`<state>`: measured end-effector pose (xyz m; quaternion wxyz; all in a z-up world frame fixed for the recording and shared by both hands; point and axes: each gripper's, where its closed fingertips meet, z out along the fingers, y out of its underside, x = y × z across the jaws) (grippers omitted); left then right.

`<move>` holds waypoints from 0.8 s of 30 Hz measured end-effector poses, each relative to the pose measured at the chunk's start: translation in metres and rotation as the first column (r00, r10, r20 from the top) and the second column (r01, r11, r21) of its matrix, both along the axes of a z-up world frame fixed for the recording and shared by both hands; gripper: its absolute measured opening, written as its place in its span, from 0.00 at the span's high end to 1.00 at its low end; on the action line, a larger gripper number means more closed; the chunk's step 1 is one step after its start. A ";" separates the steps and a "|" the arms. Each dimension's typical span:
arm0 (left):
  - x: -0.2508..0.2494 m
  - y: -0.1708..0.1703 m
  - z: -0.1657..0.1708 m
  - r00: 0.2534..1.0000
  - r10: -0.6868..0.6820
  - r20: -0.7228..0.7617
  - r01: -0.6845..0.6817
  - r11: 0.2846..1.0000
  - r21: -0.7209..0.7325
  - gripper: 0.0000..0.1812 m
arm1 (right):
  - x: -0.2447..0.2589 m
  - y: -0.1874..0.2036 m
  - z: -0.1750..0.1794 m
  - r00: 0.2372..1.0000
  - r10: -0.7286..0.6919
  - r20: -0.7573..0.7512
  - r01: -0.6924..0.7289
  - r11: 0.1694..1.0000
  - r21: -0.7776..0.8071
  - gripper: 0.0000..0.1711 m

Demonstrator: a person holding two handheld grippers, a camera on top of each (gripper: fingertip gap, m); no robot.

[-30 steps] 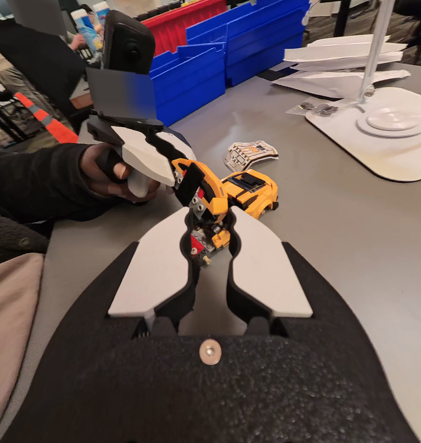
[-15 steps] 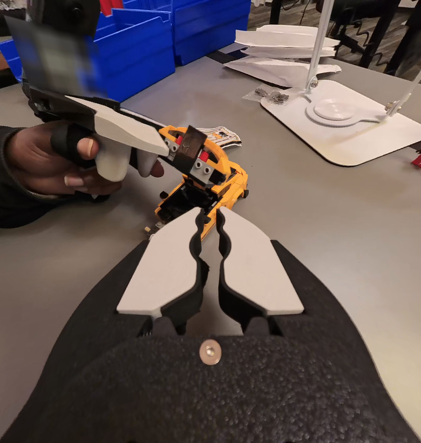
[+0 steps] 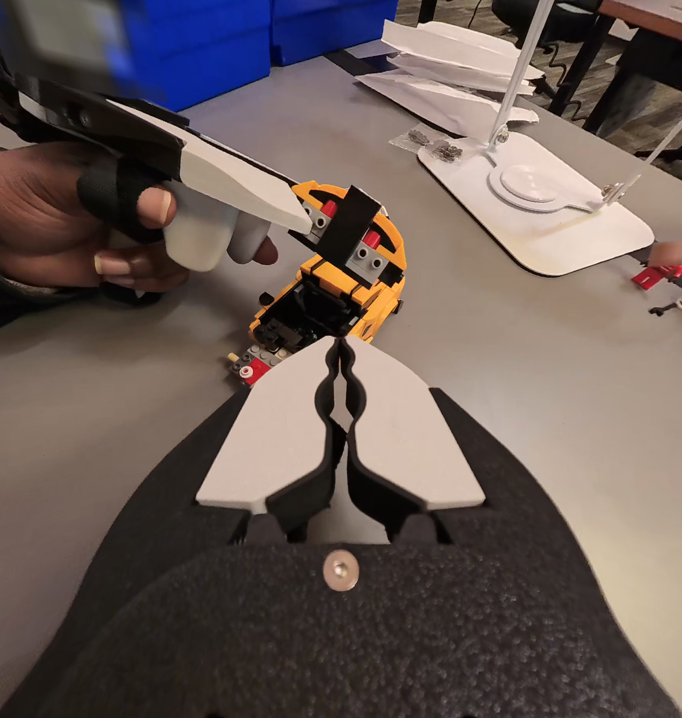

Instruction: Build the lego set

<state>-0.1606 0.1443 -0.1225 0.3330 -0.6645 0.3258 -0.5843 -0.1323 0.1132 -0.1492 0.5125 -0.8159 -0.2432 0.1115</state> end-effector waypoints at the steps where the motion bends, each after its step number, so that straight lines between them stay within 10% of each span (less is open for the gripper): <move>1: 0.000 0.000 0.000 1.000 0.000 0.000 0.000 1.000 0.001 0.89 | 0.000 0.000 -0.001 1.000 0.001 0.002 -0.001 1.000 -0.002 1.00; 24: 0.000 -0.004 0.003 1.000 -0.018 0.001 0.018 1.000 0.014 0.89 | -0.001 -0.001 0.002 1.000 0.013 0.001 -0.013 1.000 0.013 0.98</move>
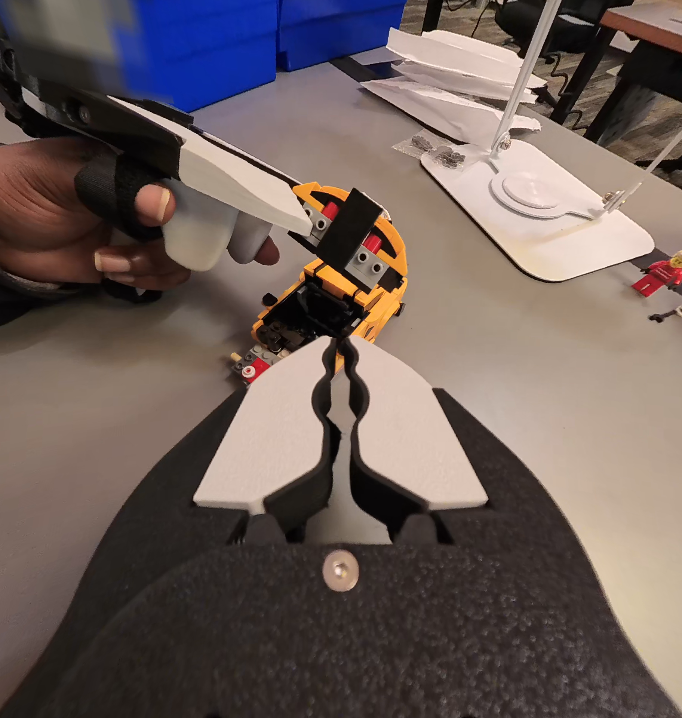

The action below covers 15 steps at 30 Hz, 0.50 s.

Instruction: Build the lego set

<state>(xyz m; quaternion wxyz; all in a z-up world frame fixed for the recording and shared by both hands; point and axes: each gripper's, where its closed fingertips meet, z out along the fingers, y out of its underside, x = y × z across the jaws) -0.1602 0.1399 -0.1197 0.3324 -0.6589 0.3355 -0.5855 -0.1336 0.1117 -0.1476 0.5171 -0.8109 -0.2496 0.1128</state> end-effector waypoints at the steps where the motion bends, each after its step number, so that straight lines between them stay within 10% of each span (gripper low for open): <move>1: 0.000 0.000 0.000 1.000 -0.001 0.001 0.001 1.000 -0.001 0.89 | 0.000 0.000 0.000 1.000 0.000 0.000 0.000 1.000 0.002 0.98; 15: 0.002 -0.012 0.002 0.994 -0.098 0.045 0.102 0.990 -0.094 0.89 | 0.006 0.002 0.010 1.000 -0.012 -0.025 0.013 0.999 0.048 0.92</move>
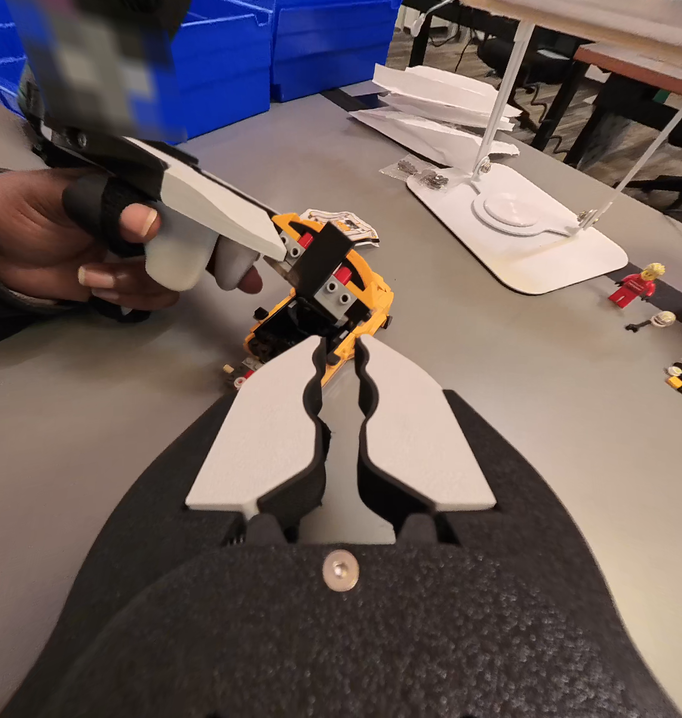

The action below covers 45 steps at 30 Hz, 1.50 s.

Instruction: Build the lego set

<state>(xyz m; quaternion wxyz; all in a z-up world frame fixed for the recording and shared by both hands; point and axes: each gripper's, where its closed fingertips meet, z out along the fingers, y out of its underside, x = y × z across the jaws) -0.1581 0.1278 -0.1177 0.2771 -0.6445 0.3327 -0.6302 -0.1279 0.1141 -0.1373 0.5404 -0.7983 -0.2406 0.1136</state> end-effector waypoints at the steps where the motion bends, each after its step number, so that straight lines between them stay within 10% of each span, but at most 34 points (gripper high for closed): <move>1: 0.000 -0.001 0.001 1.000 -0.011 0.008 0.011 1.000 -0.019 0.89 | 0.000 0.000 0.001 1.000 -0.001 -0.003 0.001 1.000 0.008 0.92; 45: 0.003 -0.032 -0.004 0.968 -0.243 0.061 0.250 0.922 -0.297 0.89 | -0.014 -0.013 0.005 0.959 0.277 0.067 -0.283 0.952 0.115 0.80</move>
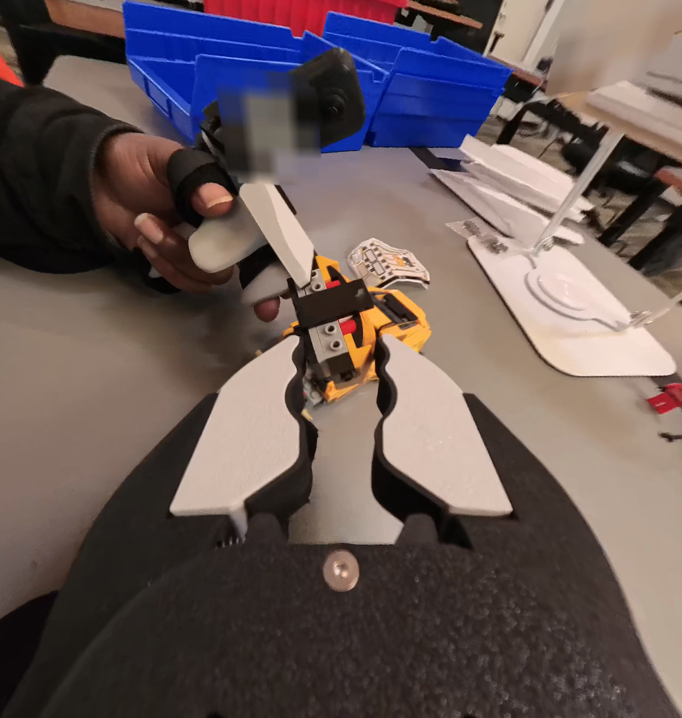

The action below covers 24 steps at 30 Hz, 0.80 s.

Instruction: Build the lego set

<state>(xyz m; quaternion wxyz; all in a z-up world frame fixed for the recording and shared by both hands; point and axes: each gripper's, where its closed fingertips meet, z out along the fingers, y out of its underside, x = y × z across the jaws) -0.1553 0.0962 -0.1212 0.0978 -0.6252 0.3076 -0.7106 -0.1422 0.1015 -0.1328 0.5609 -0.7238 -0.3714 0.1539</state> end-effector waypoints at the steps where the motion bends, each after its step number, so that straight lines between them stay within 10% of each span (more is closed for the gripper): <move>1: 0.000 -0.001 -0.001 1.000 -0.011 -0.005 0.010 1.000 -0.030 0.89 | 0.000 -0.001 0.000 0.999 0.010 -0.031 -0.011 0.999 -0.035 0.80; 15: -0.001 -0.006 0.003 0.998 -0.054 0.018 0.055 0.993 -0.106 0.85 | -0.001 -0.006 -0.001 0.960 0.032 -0.277 -0.115 0.951 -0.287 0.81; 24: 0.000 -0.011 0.001 0.997 -0.074 0.008 0.074 0.995 -0.067 0.88 | -0.004 -0.005 -0.006 0.999 0.045 -0.013 -0.046 0.997 -0.067 0.81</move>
